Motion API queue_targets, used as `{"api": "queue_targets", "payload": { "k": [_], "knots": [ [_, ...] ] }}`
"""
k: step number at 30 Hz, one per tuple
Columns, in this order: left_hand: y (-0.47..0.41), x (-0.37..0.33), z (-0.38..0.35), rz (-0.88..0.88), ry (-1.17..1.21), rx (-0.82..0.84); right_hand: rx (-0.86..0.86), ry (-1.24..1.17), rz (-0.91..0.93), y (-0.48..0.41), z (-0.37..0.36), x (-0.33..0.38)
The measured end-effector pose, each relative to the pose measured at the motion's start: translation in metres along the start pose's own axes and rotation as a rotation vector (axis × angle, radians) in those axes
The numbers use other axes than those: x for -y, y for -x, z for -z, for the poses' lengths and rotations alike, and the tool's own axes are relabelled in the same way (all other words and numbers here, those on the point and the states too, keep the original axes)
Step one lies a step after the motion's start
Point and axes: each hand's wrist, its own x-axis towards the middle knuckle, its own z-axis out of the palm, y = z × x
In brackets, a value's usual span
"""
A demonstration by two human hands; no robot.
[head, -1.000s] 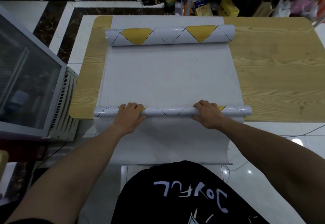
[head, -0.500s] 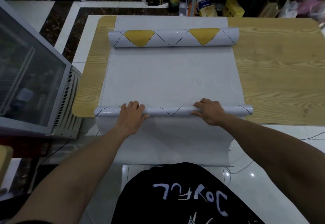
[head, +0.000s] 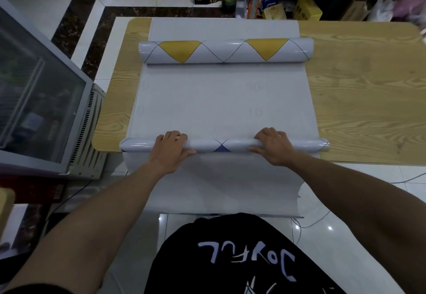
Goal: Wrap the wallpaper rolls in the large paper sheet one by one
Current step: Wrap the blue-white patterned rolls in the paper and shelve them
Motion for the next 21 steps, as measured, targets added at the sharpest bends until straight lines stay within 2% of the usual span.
{"api": "queue_targets", "payload": {
  "k": [3,7,12,16,21],
  "knots": [
    [0.002,0.002,0.001,-0.013,-0.016,0.014,0.023,0.020,0.007,0.002,-0.002,-0.001],
    [0.004,0.000,0.006,0.001,0.021,-0.002,0.039,-0.072,-0.014,0.005,-0.001,0.002],
    [0.006,0.003,0.003,-0.038,0.042,-0.001,0.017,0.072,0.025,0.002,0.003,0.002],
    [0.007,0.003,0.002,-0.013,0.041,-0.003,0.092,0.111,0.037,0.002,0.003,0.000],
    [0.011,0.000,0.000,0.000,0.065,0.047,0.111,-0.016,-0.013,0.006,0.008,0.002]
  ]
}}
